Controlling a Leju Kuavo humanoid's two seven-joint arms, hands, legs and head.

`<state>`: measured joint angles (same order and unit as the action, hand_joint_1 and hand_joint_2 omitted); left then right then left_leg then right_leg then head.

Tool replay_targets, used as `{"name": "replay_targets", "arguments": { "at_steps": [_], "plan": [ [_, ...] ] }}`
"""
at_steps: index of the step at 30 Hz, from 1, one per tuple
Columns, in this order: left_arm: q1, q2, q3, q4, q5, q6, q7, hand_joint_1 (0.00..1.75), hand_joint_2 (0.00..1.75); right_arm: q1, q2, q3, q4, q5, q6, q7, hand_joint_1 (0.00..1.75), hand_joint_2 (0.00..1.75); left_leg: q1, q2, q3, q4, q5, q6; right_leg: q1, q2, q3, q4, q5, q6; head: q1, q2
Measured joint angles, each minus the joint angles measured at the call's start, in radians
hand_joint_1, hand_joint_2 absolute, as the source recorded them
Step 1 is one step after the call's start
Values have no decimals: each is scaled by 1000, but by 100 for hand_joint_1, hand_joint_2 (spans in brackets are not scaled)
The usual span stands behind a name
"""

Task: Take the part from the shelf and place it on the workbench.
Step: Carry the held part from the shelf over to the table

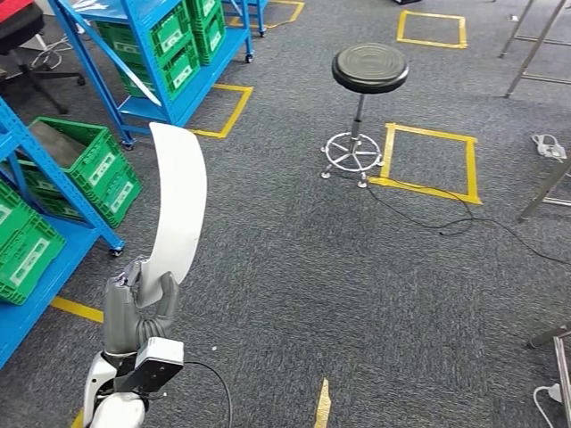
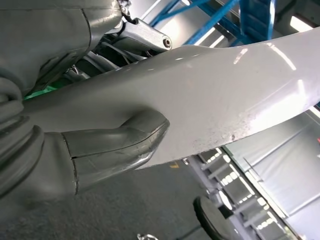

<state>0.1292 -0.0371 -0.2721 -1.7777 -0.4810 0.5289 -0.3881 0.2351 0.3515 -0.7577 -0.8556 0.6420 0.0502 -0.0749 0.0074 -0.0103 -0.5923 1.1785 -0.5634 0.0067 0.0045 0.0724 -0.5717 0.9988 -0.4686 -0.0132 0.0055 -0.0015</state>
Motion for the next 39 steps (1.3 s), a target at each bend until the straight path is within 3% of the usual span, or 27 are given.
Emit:
{"name": "replay_targets", "arguments": {
  "at_steps": [2, 4, 6, 8, 10, 12, 13, 14, 16, 18, 19, 21, 23, 25, 27, 28, 29, 30, 32, 34, 36, 37, 39],
  "plan": [
    [-1, 0, 1, 0, 1, -1, -3, 175, 175, -3, 0, -4, 2, 5, 2, -2, 0, 175, -3, -46, 50, -117, 49, 14, 3, 24, -5, 6, 3, 4, 0, 0],
    [-2, 0, 2, 0, 2, -1, -7, 175, 175, -4, 0, -8, 4, 9, 4, -4, 0, 175, -5, -70, 65, -162, 54, 20, 0, 45, -17, 9, 8, 13, 1, 0],
    [-4, -1, 2, 0, 4, -2, -11, 175, 175, -2, -1, -13, 5, 10, 5, -6, 0, 175, -5, -49, 68, -175, 60, 22, -3, 56, -30, 10, 13, 25, 1, 0],
    [-6, -2, 3, 0, 7, -3, -15, 175, 175, -2, -2, -16, 5, 11, 4, -6, 0, 175, -1, -22, 72, -188, 70, 28, -1, 14, -56, 48, -12, 34, 6, 0],
    [-5, -3, 5, 0, 11, -4, -21, 175, 175, -4, -3, -16, 5, 12, 5, -6, 0, 175, 0, 8, 72, -193, 73, 32, -4, -43, -109, 158, -73, 44, 10, 0],
    [-4, -2, 6, 0, 14, -5, -32, 175, 175, -4, -3, -16, 5, 13, 7, -6, 0, 175, -1, 39, 71, -192, 73, 32, -13, -62, -157, 263, -111, 55, 10, 0],
    [-4, -2, 6, 0, 15, -6, -38, 175, 175, -4, -4, -16, 5, 13, 8, -6, 0, 175, 0, 54, 71, -192, 72, 31, -19, -67, -159, 273, -106, 60, 10, 0],
    [-4, -2, 6, 0, 17, -6, -45, 175, 175, -3, -4, -16, 5, 14, 9, -6, 0, 175, 0, 68, 72, -192, 71, 29, -24, -73, -140, 242, -84, 65, 10, 0],
    [-5, -2, 7, 0, 18, -6, -53, 175, 175, -4, -4, -17, 4, 16, 11, -8, 0, 175, 1, 92, 74, -189, 65, 19, -28, -110, -62, 110, -32, 71, 11, 0],
    [-6, -2, 7, 0, 19, -6, -58, 175, 175, -7, -4, -16, 4, 20, 13, -11, 0, 175, -4, 110, 77, -184, 59, 6, -26, -139, -8, 21, -12, 63, 10, 0],
    [-7, -2, 7, 0, 19, -6, -60, 175, 175, -7, -4, -16, 4, 21, 14, -12, 0, 175, -6, 119, 78, -183, 58, -1, -22, -140, -4, 12, -16, 56, 8, 0],
    [-8, -2, 7, 0, 20, -6, -63, 175, 175, -6, -4, -17, 4, 22, 14, -14, 0, 175, -2, 129, 80, -182, 56, -13, -20, -119, -9, 12, -11, 38, 6, 0],
    [-9, -1, 7, 0, 20, -5, -65, 175, 175, -5, -3, -18, 4, 22, 14, -14, 0, 175, 4, 93, 69, -148, 26, -23, -20, -98, -11, 9, -6, 23, 4, 0],
    [-8, -1, 7, 0, 20, -5, -67, 175, 175, -7, -3, -18, 4, 23, 15, -15, 0, 175, 5, 38, 22, -36, -39, -23, -18, -76, -12, 7, -3, 11, 0, 0],
    [-4, 0, 7, 0, 21, -2, -72, 175, 175, -8, -3, -18, 4, 26, 14, -16, 0, 175, 3, 21, -36, 88, -87, -18, -10, -50, -14, 7, -2, 4, -2, 0],
    [-4, 0, 7, 0, 21, 0, -76, 175, 175, -7, -3, -18, 4, 28, 14, -16, 0, 175, 2, 18, -49, 111, -84, -13, -7, -35, -14, 7, -1, 2, -2, 0],
    [-3, 0, 7, 0, 21, 2, -81, 175, 175, -7, -3, -18, 4, 32, 13, -17, 0, 175, 0, 16, -44, 96, -62, -7, -3, -20, -14, 8, 1, 1, -2, 0],
    [-3, 1, 7, 0, 22, 4, -85, 175, 175, -7, -3, -19, 4, 36, 12, -19, 0, 175, -3, 9, -22, 43, -24, 1, -1, -5, -13, 8, 2, 0, -1, 0],
    [-5, 1, 7, 0, 23, 6, -90, 175, 175, -9, -3, -19, 6, 43, 11, -23, 0, 175, -7, -35, 33, -89, 42, 16, 2, 21, -14, 9, 4, 2, -1, 0],
    [-7, 2, 7, 0, 24, 6, -93, 175, 175, -11, -3, -20, 7, 52, 12, -30, 0, 175, -10, -69, 59, -158, 61, 21, 0, 41, -23, 12, 9, 9, -1, 0],
    [-10, 3, 7, 0, 22, 7, -98, 175, 175, -10, -3, -26, 9, 63, 13, -36, 0, 175, -11, -58, 61, -170, 62, 21, -4, 59, -35, 12, 15, 20, -1, 0],
    [-12, 4, 7, 0, 19, 7, -100, 175, 175, -10, -3, -30, 10, 69, 14, -39, 0, 175, -10, -46, 63, -177, 67, 24, -4, 50, -41, 15, 13, 24, 0, 0],
    [-18, 4, 6, 0, 13, 8, -105, 175, 175, -13, -4, -39, 12, 81, 18, -45, 0, 175, -6, -21, 67, -190, 76, 29, -2, 1, -70, 63, -20, 32, 4, 0]
  ]
}}
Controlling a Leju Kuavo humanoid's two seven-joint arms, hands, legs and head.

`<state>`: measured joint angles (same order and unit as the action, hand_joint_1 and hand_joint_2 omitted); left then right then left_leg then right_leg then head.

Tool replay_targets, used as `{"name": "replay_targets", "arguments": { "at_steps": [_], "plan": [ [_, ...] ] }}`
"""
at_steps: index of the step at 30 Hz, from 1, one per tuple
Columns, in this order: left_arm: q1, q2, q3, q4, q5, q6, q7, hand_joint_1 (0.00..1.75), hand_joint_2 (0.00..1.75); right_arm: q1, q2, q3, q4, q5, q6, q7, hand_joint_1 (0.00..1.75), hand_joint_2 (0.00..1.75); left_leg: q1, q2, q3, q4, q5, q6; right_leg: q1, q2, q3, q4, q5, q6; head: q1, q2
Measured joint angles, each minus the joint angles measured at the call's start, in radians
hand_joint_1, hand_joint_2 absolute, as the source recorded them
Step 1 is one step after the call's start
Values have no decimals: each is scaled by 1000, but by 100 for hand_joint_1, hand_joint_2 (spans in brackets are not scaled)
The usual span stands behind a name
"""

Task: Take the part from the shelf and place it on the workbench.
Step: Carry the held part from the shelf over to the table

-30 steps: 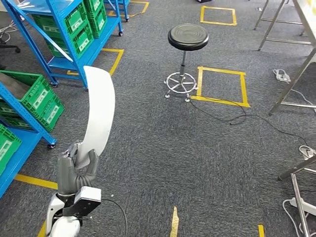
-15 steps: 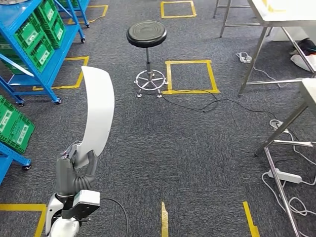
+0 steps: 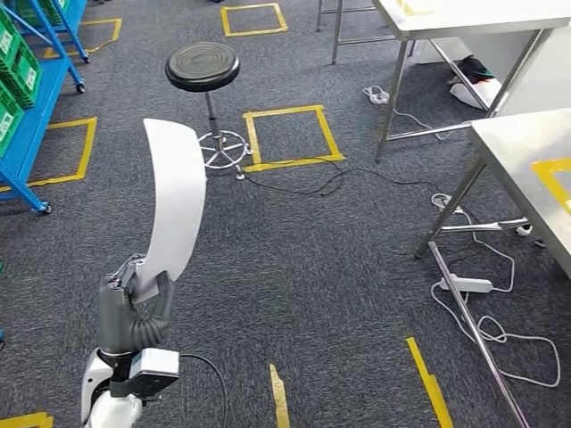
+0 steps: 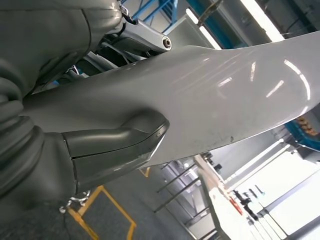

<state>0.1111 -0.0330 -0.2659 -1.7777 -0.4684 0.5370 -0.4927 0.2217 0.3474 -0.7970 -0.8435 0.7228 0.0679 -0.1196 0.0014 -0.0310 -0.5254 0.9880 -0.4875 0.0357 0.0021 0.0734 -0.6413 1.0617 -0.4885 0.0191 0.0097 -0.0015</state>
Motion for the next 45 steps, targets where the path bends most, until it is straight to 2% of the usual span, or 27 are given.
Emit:
{"name": "replay_targets", "arguments": {
  "at_steps": [2, 4, 5, 6, 8, 10, 12, 13, 15, 17, 18, 20, 22, 24, 26, 27, 28, 30, 32, 33, 35, 36, 38, 39, 41, 44, 45],
  "plan": [
    [-4, 1, 0, 0, -9, 1, -1, 175, 175, -7, -1, -7, 3, 14, 5, -7, 0, 175, -1, 29, 1, -3, 1, 2, -3, -48, -52, 113, -61, 9, 4, 0],
    [-9, 2, -1, 0, -16, 1, -1, 175, 175, -11, -2, -14, 6, 28, 11, -14, 0, 175, -1, 60, 0, -2, 0, 1, -10, -64, -90, 197, -87, 18, 4, 0],
    [-13, 3, -2, 0, -19, 1, 0, 175, 175, -12, -2, -18, 8, 33, 13, -16, 0, 175, -1, 75, 0, -2, -2, -1, -13, -70, -83, 191, -75, 22, 4, 0],
    [-17, 3, -2, 0, -20, 1, 0, 175, 175, -12, -2, -23, 10, 37, 15, -17, 0, 175, 0, 88, 2, -1, -4, -4, -17, -79, -57, 147, -48, 26, 4, 0],
    [-24, 3, -3, 0, -21, 1, 1, 175, 175, -14, -2, -29, 12, 41, 16, -19, 0, 175, 0, 111, 5, 2, -11, -15, -20, -123, 20, 18, -3, 31, 5, 0],
    [-27, 3, -3, 0, -23, 1, 1, 175, 175, -19, -2, -31, 14, 43, 18, -20, 0, 175, -5, 129, 9, 7, -18, -26, -16, -148, 60, -47, 8, 21, 1, 0],
    [-30, 4, -4, 0, -23, 1, 1, 175, 175, -20, -2, -35, 16, 45, 18, -21, 0, 175, -5, 146, 14, 9, -21, -35, -12, -129, 59, -48, 7, 4, -3, 0],
    [-33, 4, -5, 0, -23, 1, 1, 175, 175, -20, -2, -38, 17, 47, 18, -22, 0, 175, -2, 144, 16, 12, -26, -41, -12, -119, 58, -48, 8, -2, -4, 0],
    [-37, 4, -7, 0, -17, 0, 3, 175, 175, -22, -2, -43, 18, 56, 19, -23, 0, 175, 5, 102, -3, 60, -63, -49, -13, -97, 58, -50, 11, -16, -6, 0],
    [-39, 4, -7, 0, -6, -3, 7, 175, 175, -26, -1, -47, 20, 69, 19, -25, 0, 175, 7, 51, -61, 186, -125, -50, -11, -73, 58, -51, 11, -27, -8, 0],
    [-40, 5, -7, 1, 0, -5, 8, 175, 175, -28, -1, -50, 22, 75, 20, -26, 0, 175, 7, 43, -94, 252, -148, -49, -8, -59, 58, -50, 11, -30, -8, 0],
    [-41, 5, -7, 2, 9, -6, 12, 175, 175, -30, -1, -56, 26, 87, 21, -28, 0, 175, 5, 39, -126, 299, -139, -40, -2, -29, 61, -50, 10, -33, -8, 0],
    [-45, 6, -7, 3, 15, -6, 16, 175, 175, -30, -1, -61, 30, 100, 27, -32, 0, 175, 0, 26, -97, 209, -63, -26, 2, -1, 66, -50, 9, -34, -8, 0],
    [-53, 6, -7, 4, 19, -7, 19, 175, 175, -32, -1, -63, 34, 110, 38, -37, 0, 175, -6, -7, -51, 89, -7, -12, 3, 19, 66, -49, 9, -32, -8, 0],
    [-61, 5, -7, 5, 23, -7, 21, 175, 175, -32, -1, -67, 38, 119, 51, -41, 0, 175, -10, -25, -31, 34, -2, -8, 0, 33, 60, -49, 9, -25, -8, 0],
    [-64, 5, -7, 6, 26, -7, 22, 175, 175, -32, -1, -70, 39, 122, 56, -43, 0, 175, -10, -22, -28, 24, -3, -9, -1, 39, 57, -50, 9, -20, -9, 0],
    [-67, 4, -6, 8, 29, -8, 23, 175, 175, -31, -1, -73, 40, 125, 61, -45, 0, 175, -9, -18, -24, 17, -2, -8, -3, 33, 53, -49, 8, -15, -10, 0],
    [-72, 2, -5, 10, 37, -10, 26, 175, 175, -33, -2, -79, 41, 128, 74, -50, 0, 175, -5, -7, -12, -1, 1, -3, -1, -7, 33, -14, -12, -6, -6, 0],
    [-75, 1, -4, 13, 45, -12, 30, 175, 175, -39, -3, -85, 43, 130, 88, -56, 0, 175, -4, 6, -1, -9, -3, 3, -3, -52, -27, 95, -59, 4, -2, 0],
    [-75, 1, -4, 15, 48, -12, 32, 175, 175, -41, -3, -88, 44, 130, 92, -58, 0, 175, -4, 12, 3, -9, -7, 4, -7, -60, -65, 159, -80, 9, -1, 0],
    [-75, 1, -3, 20, 50, -12, 34, 175, 175, -43, -4, -96, 47, 132, 95, -60, 0, 175, -2, 23, 14, -8, -17, 0, -15, -65, -108, 218, -77, 20, -1, 0],
    [-75, 1, -3, 22, 50, -12, 34, 175, 175, -43, -4, -99, 48, 132, 96, -60, 0, 175, -1, 26, 23, -8, -24, -3, -20, -67, -100, 190, -46, 26, -1, 0],
    [-75, 1, -3, 23, 50, -12, 34, 175, 175, -43, -4, -103, 49, 133, 97, -61, 0, 175, 2, 31, 43, -7, -42, -14, -27, -75, -43, 68, 25, 35, -1, 0],
    [-76, 1, -2, 23, 50, -12, 34, 175, 175, -44, -3, -104, 51, 133, 97, -62, 0, 175, 2, 33, 51, -5, -51, -20, -28, -79, -10, 11, 40, 35, 0, 0],
    [-78, 1, -2, 23, 50, -12, 34, 175, 175, -47, -3, -105, 54, 133, 98, -62, 0, 175, 1, 36, 58, -5, -64, -32, -22, -81, 23, -34, 27, 22, 0, 0],
    [-81, 1, -1, 23, 50, -12, 35, 175, 175, -48, -3, -110, 55, 134, 98, -62, 0, 175, 6, 37, 70, -2, -81, -48, -17, -77, 40, -39, 7, -8, -4, 0],
    [-83, 1, -1, 23, 50, -12, 35, 175, 175, -49, -2, -112, 55, 135, 98, -62, 0, 175, 8, 37, 61, 25, -93, -53, -17, -75, 49, -41, 1, -17, -6, 0]
  ]
}}
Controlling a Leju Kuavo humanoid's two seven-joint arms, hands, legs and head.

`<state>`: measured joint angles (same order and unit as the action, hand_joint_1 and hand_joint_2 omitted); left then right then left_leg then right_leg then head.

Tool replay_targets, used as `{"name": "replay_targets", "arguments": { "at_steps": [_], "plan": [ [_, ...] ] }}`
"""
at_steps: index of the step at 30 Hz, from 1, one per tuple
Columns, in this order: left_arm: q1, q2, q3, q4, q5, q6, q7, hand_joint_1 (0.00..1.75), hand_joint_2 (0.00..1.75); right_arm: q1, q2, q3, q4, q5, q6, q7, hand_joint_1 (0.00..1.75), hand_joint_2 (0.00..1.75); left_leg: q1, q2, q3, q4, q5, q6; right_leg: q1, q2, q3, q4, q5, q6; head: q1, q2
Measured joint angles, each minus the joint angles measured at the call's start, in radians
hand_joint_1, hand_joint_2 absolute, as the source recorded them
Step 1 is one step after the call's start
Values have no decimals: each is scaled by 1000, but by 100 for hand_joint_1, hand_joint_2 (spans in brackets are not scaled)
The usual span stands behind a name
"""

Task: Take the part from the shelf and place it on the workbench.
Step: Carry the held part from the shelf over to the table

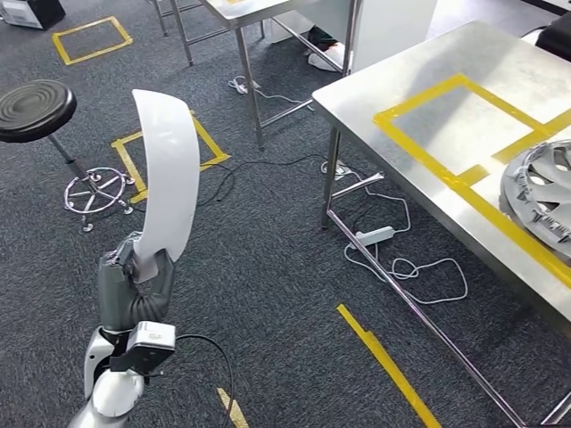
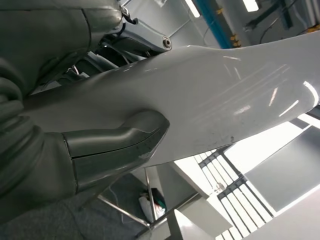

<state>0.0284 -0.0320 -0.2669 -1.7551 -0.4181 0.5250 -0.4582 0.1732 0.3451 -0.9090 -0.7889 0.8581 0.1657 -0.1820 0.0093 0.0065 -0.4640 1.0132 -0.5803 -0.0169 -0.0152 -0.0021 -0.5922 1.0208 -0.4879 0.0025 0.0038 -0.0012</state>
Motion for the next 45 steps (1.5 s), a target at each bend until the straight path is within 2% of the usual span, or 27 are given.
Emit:
{"name": "replay_targets", "arguments": {
  "at_steps": [2, 4, 5, 7, 9, 10, 13, 15, 17, 19, 21, 22, 24, 26, 27, 29, 30, 32, 33, 35, 36, 37, 38, 41, 42, 44, 45],
  "plan": [
    [-1, 0, 0, 0, 0, 0, 0, 175, 175, -1, 1, -3, 0, 2, 0, 0, 0, 175, 1, -1, -67, 127, -39, -4, 1, 2, 22, -2, -17, -12, -3, 0],
    [2, 0, 1, 2, 0, 0, 0, 175, 175, -1, 1, -5, 1, 3, 0, 0, 0, 175, 1, -2, -169, 271, -64, -3, 4, 5, 45, -2, -37, -16, -3, 0],
    [3, 0, 1, 2, 0, 0, 0, 175, 175, -1, 1, -7, 1, 3, 0, 0, 0, 175, 0, -2, -205, 302, -51, -1, 6, 8, 59, -2, -48, -17, -3, 0],
    [4, 1, 1, 3, 0, 0, 0, 175, 175, -1, 1, -8, 1, 5, 0, 0, 0, 175, -5, -2, -221, 245, 41, 10, 7, 15, 93, -2, -73, -15, -3, 0],
    [3, 1, 1, 4, 0, 2, 0, 175, 175, -2, 2, -10, 2, 9, 4, -3, 0, 175, -16, -4, -194, 132, 134, 25, 6, 19, 120, -6, -98, -9, -3, 0],
    [2, 1, 1, 4, 0, 3, 0, 175, 175, -3, 2, -12, 4, 14, 6, -5, 0, 175, -22, -4, -178, 86, 149, 32, 6, 19, 126, -10, -106, -5, -3, 0],
    [-3, 1, 2, 5, 2, 8, 1, 175, 175, -5, 3, -16, 7, 26, 12, -11, 0, 175, -27, -6, -145, 19, 119, 46, 5, 14, 139, -19, -100, 13, -7, 0],
    [-3, 0, 3, 5, 5, 10, 2, 175, 175, -7, 2, -19, 8, 30, 14, -15, 0, 175, -23, -9, -114, -10, 110, 52, 5, 11, 124, 23, -90, 23, -3, 0],
    [-4, -1, 4, 5, 6, 13, 2, 175, 175, -10, 1, -23, 8, 34, 17, -18, 0, 175, -20, -9, -78, -27, 95, 57, 5, 11, 57, 123, -101, 27, 0, 0],
    [-5, -2, 4, 5, 6, 14, 2, 175, 175, -10, 1, -29, 9, 37, 19, -19, 0, 175, -19, -9, -49, -31, 71, 58, 3, 10, -36, 221, -139, 33, -1, 0],
    [-4, -2, 4, 5, 7, 15, 0, 175, 175, -9, 0, -35, 11, 42, 21, -20, 0, 175, -17, -9, -12, -31, 42, 56, 0, 9, -98, 235, -160, 42, 0, 0],
    [-4, -2, 4, 5, 7, 16, -1, 175, 175, -9, 0, -38, 12, 46, 22, -21, 0, 175, -16, -7, 11, -31, 24, 53, -3, 6, -110, 203, -142, 46, 0, 0],
    [-4, -3, 4, 5, 10, 16, -4, 175, 175, -11, 1, -45, 16, 59, 26, -26, 0, 175, -14, 0, 54, -30, -14, 45, -6, -25, -117, 108, -34, 48, 0, 0],
    [-5, -3, 4, 5, 13, 15, -11, 175, 175, -19, 1, -54, 22, 76, 30, -33, 0, 175, -16, 11, 80, -36, -45, 32, 3, -56, -114, 55, 46, 29, 1, 0],
    [-6, -3, 4, 5, 14, 15, -17, 175, 175, -23, 1, -60, 25, 85, 32, -37, 0, 175, -16, 17, 91, -40, -52, 25, 9, -58, -112, 51, 51, 17, 1, 0],
    [-11, -3, 3, 4, 15, 14, -29, 175, 175, -27, 0, -71, 26, 102, 33, -45, 0, 175, -12, 23, 94, -22, -42, 13, 12, -34, -90, 43, 37, -3, 1, 0],
    [-13, -2, 2, 4, 14, 15, -35, 175, 175, -28, 0, -78, 26, 111, 33, -49, 0, 175, -9, 21, 79, 21, -25, 9, 12, -23, -75, 38, 28, -9, 0, 0],
    [-17, -2, -1, 3, 13, 18, -46, 175, 175, -32, 0, -93, 28, 128, 35, -56, 0, 175, -5, 11, 3, 150, -8, 1, 10, -2, -42, 27, 11, -20, -3, 0],
    [-18, -1, -2, 2, 13, 19, -50, 175, 175, -34, 0, -99, 29, 135, 36, -59, 0, 175, -4, 7, -47, 212, -26, -1, 9, 8, -24, 22, 1, -23, -3, 0],
    [-20, 0, -7, 1, 12, 18, -53, 175, 175, -38, 0, -113, 32, 150, 39, -65, 0, 175, -4, 5, -132, 274, -110, -1, 9, 32, 15, 15, -20, -25, -4, 0],
    [-23, 0, -11, -1, 10, 15, -54, 175, 175, -40, 0, -119, 34, 156, 39, -68, 0, 175, -4, 4, -161, 271, -145, 0, 9, 45, 37, 13, -33, -24, -3, 0],
    [-26, 1, -16, -2, 8, 10, -54, 175, 175, -42, 0, -126, 36, 163, 39, -71, 0, 175, -4, 1, -180, 247, -150, 2, 8, 59, 59, 11, -48, -24, -3, 0],
    [-29, 2, -20, -3, 5, 5, -54, 175, 175, -44, 0, -132, 39, 169, 39, -75, 0, 175, -4, -5, -191, 206, -115, 3, 7, 72, 81, 11, -63, -21, -3, 0],
    [-34, 6, -32, -4, -3, -7, -54, 175, 175, -51, 0, -144, 52, 182, 39, -81, 0, 175, -7, -59, -208, 79, 103, 9, 3, 109, 115, 17, -106, -6, -7, 0],
    [-37, 8, -35, -5, -5, -11, -54, 175, 175, -53, 0, -148, 57, 186, 39, -83, 0, 175, -9, -70, -211, 67, 142, 14, 2, 120, 116, 18, -116, -1, -9, 0],
    [-53, 10, -42, -6, -10, -18, -54, 175, 175, -57, -2, -156, 64, 193, 35, -89, 0, 175, -8, -63, -208, 66, 150, 23, 2, 131, 116, 15, -129, 10, -10, 0],
    [-63, 10, -45, -6, -11, -21, -55, 175, 175, -59, -3, -160, 67, 195, 33, -92, 0, 175, -6, -55, -204, 60, 148, 27, 2, 116, 115, 16, -135, 15, -9, 0]
  ]
}}
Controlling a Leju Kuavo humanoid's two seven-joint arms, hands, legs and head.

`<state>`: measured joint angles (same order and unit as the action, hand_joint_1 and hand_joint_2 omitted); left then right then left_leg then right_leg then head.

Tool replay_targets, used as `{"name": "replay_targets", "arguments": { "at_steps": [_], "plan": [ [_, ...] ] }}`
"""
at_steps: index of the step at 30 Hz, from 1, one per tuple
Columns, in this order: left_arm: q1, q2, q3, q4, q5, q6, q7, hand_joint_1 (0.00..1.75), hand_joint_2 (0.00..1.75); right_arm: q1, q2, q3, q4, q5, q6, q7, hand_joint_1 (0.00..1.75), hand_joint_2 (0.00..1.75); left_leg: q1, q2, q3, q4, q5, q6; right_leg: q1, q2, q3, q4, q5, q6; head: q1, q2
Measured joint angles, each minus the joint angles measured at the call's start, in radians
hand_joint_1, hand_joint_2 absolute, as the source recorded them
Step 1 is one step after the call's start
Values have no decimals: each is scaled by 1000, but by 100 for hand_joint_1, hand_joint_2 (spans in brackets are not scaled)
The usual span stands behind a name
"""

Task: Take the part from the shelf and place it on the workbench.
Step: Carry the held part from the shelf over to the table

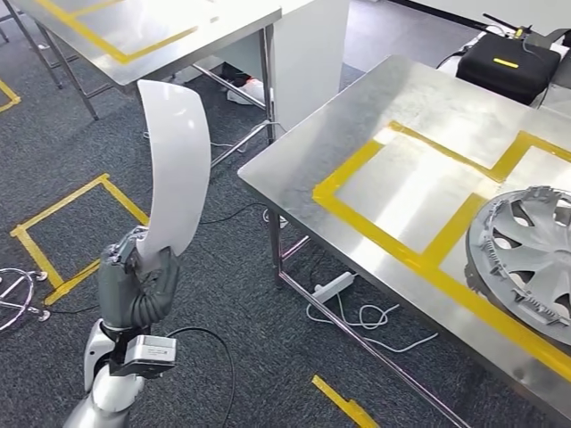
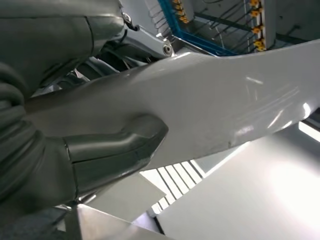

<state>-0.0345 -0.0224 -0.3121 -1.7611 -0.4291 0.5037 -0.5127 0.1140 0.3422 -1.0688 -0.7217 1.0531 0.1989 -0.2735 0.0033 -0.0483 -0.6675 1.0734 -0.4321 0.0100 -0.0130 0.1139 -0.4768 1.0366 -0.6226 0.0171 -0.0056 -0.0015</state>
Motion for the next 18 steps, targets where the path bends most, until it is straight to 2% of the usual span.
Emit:
{"name": "replay_targets", "arguments": {
  "at_steps": [1, 2, 3, 4, 5, 6, 7, 8, 9, 10, 11, 12, 14, 15, 16, 18],
  "plan": [
    [-8, -1, -2, 0, -1, -2, -1, 175, 175, -4, -1, -3, 2, 2, -1, -2, 0, 175, 2, 9, 4, -8, -1, 4, 2, -26, -10, 17, -11, 5, 2, 0],
    [-13, -1, -4, -1, -2, -4, -1, 175, 175, -9, -3, -5, 5, 3, -2, -3, 0, 175, 3, 21, 9, -15, -4, 9, 3, -57, -33, 56, -31, 10, 3, 0],
    [-14, -1, -5, -1, -3, -5, -1, 175, 175, -15, -4, -6, 8, 5, -3, -5, 0, 175, 2, 33, 14, -17, -8, 14, 4, -84, -69, 112, -53, 14, 4, 0],
    [-16, 0, -6, -1, -6, -7, -2, 175, 175, -21, -6, -7, 11, 6, -4, -6, 0, 175, 2, 46, 18, -18, -14, 18, 4, -98, -112, 175, -72, 17, 4, 0],
    [-18, 0, -8, -1, -9, -8, -2, 175, 175, -25, -7, -8, 16, 9, -5, -8, 0, 175, 2, 57, 22, -18, -20, 20, 3, -103, -152, 225, -79, 19, 4, 0],
    [-23, 0, -10, -1, -13, -10, -2, 175, 175, -27, -8, -10, 20, 12, -6, -10, 0, 175, 1, 68, 27, -18, -26, 21, 3, -106, -177, 244, -66, 20, 4, 0],
    [-29, 0, -12, 0, -17, -10, -2, 175, 175, -27, -9, -11, 25, 16, -9, -13, 0, 175, 1, 77, 34, -18, -32, 21, 3, -109, -185, 229, -33, 21, 4, 0],
    [-38, 0, -15, 1, -19, -11, -2, 175, 175, -28, -10, -13, 30, 21, -13, -16, 0, 175, 1, 85, 43, -18, -38, 19, 2, -116, -175, 180, 13, 21, 5, 0],
    [-48, 0, -16, 3, -22, -11, -1, 175, 175, -31, -11, -14, 36, 25, -17, -19, 0, 175, 1, 94, 51, -19, -44, 16, 4, -135, -156, 121, 54, 21, 5, 0],
    [-59, 1, -18, 5, -23, -11, -1, 175, 175, -35, -12, -15, 43, 28, -22, -22, 0, 175, -2, 102, 58, -18, -50, 12, 8, -155, -137, 66, 84, 18, 5, 0],
    [-70, 2, -20, 7, -24, -10, 0, 175, 175, -41, -12, -16, 50, 31, -25, -25, 0, 175, -5, 110, 63, -18, -54, 8, 11, -170, -122, 29, 100, 13, 5, 0],
    [-78, 3, -21, 8, -24, -10, 0, 175, 175, -46, -13, -17, 56, 32, -27, -26, 0, 175, -8, 119, 66, -18, -55, 4, 15, -178, -116, 14, 102, 8, 4, 0],
    [-90, 4, -23, 11, -25, -10, 0, 175, 175, -52, -13, -20, 64, 34, -29, -28, 0, 175, -11, 139, 71, -21, -58, -3, 15, -159, -114, 8, 106, -3, 1, 0],
    [-95, 5, -24, 12, -25, -10, 0, 175, 175, -52, -13, -21, 68, 35, -30, -29, 0, 175, -9, 138, 73, -17, -65, -7, 13, -148, -113, 6, 108, -7, 0, 0],
    [-100, 6, -24, 13, -25, -10, 0, 175, 175, -52, -13, -22, 71, 35, -31, -29, 0, 175, -7, 126, 69, -1, -79, -11, 10, -138, -111, 4, 110, -12, -1, 0],
    [-106, 9, -25, 15, -25, -9, 0, 175, 175, -55, -13, -24, 76, 36, -33, -30, 0, 175, -2, 84, 32, 90, -133, -21, 6, -115, -108, 1, 113, -20, -5, 0]
  ]
}}
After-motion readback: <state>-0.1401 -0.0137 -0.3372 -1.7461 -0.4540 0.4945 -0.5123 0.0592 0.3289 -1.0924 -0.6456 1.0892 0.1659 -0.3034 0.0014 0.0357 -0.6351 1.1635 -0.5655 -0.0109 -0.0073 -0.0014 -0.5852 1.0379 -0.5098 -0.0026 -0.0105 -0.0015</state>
